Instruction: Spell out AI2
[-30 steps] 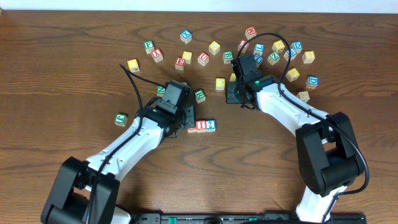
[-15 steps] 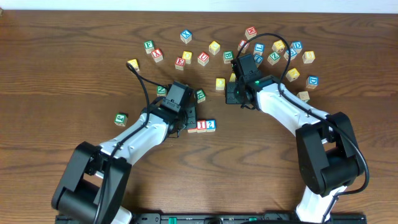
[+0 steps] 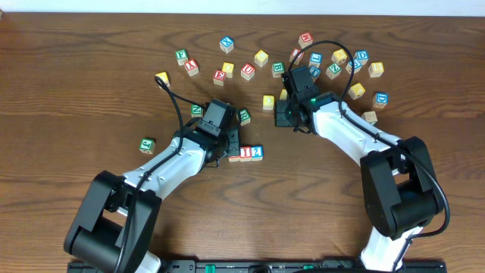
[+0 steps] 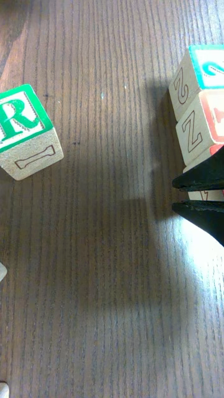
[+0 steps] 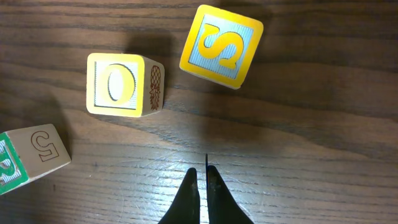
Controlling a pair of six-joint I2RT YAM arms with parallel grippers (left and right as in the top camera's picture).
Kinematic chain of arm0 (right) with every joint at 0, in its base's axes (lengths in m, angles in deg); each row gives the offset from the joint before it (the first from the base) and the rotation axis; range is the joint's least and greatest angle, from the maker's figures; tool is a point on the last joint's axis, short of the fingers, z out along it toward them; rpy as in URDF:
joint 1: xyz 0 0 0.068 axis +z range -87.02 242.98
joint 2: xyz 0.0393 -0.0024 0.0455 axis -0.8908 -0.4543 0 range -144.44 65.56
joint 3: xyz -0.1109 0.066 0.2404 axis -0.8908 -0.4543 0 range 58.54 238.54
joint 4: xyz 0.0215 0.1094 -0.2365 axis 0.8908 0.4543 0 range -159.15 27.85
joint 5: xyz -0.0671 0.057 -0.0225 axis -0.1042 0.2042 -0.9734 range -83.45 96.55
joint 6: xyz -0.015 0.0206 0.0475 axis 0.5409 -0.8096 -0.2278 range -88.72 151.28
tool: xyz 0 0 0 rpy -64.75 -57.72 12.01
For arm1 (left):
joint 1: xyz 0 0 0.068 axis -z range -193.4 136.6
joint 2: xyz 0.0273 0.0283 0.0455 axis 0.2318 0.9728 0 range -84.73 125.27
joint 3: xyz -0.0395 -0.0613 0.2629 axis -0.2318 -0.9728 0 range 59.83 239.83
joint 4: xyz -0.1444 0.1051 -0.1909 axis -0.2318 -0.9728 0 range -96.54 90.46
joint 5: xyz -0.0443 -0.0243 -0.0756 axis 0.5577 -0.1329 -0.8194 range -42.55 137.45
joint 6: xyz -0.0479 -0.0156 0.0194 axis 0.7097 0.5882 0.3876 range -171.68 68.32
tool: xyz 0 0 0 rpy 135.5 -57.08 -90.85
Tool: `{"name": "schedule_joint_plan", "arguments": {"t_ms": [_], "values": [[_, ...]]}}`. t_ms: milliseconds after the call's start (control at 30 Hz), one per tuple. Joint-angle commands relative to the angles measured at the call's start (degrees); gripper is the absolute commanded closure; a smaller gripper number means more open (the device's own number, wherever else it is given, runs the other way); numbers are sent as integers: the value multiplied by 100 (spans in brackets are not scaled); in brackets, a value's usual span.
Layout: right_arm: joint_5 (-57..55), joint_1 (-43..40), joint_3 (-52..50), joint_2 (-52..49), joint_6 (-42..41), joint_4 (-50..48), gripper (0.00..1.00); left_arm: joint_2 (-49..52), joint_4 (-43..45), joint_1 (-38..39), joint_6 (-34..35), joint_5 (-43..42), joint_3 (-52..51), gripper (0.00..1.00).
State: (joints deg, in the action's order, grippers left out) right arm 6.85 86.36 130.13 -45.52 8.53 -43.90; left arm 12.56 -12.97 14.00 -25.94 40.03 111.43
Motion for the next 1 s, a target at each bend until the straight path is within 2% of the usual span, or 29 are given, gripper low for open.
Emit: {"name": "schedule_joint_plan", "arguments": {"t_ms": [0,967], "values": [[9,-2,109,-79,55,4,99,76,4,2,42,-37,212,93],[9,-2,109,-79,52,2,99,87,-59,7,24,-74,212,93]]}}
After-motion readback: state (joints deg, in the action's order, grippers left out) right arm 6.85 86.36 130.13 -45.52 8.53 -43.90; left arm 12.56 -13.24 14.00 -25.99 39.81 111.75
